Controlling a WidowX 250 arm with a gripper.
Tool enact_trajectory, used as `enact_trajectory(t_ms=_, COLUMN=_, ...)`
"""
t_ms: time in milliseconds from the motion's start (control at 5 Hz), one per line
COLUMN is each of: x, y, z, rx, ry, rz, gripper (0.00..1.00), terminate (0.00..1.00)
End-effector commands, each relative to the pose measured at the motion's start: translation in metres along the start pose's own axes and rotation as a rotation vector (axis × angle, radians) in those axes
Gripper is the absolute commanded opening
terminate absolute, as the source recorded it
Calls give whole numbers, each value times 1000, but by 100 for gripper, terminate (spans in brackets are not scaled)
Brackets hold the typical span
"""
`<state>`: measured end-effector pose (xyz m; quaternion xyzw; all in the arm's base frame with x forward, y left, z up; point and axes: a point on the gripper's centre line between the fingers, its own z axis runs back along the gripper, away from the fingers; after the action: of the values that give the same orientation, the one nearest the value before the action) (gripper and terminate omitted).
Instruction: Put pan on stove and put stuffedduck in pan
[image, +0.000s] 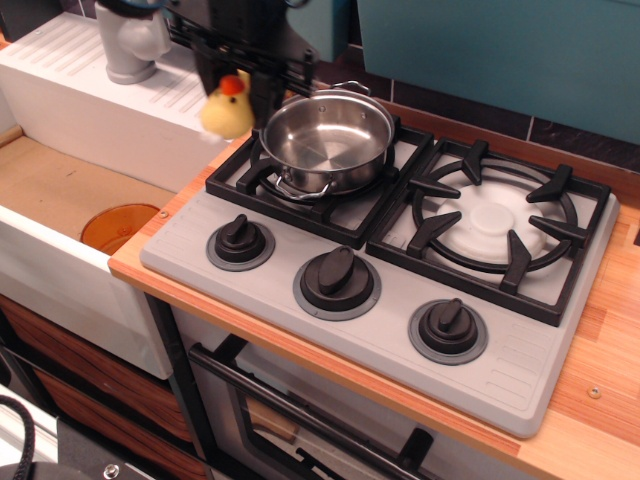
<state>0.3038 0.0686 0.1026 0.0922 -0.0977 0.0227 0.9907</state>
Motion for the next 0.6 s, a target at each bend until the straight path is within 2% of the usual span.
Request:
enact_trajectory(t_ms=0, x=28, y=-14, z=8, rx=-16, ry=-59, rz=19, gripper=0, terminate=0)
enact_trajectory(t_ms=400, x=47, y=-12, z=3, rx=-23, ry=-98, rz=-6, gripper=0, terminate=0)
